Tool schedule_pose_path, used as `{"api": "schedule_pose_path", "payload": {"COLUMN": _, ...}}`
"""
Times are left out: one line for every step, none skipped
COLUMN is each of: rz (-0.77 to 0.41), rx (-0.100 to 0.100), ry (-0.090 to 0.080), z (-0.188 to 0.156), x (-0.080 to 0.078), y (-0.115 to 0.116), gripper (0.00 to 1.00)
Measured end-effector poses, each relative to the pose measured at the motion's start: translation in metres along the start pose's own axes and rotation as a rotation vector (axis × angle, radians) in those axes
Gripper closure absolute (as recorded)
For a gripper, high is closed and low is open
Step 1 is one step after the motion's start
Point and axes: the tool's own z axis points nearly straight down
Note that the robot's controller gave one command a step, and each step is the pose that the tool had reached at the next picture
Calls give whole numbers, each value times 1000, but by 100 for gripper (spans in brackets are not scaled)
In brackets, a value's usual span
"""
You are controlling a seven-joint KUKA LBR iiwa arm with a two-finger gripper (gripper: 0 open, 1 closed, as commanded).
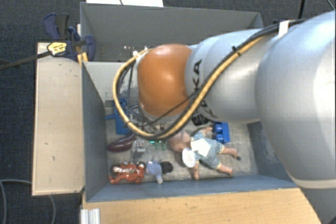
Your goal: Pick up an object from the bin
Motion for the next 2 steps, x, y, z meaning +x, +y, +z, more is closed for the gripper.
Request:
{"api": "schedule_pose_path", "payload": {"rz": 5, "rx": -2, "ry": -8, "z": -4, "x": -2, "y": -1, "gripper": 0}}
{"api": "schedule_pose_path", "payload": {"rz": -152, "rx": -3, "ry": -16, "z": 35, "x": -20, "y": 21, "gripper": 0}}
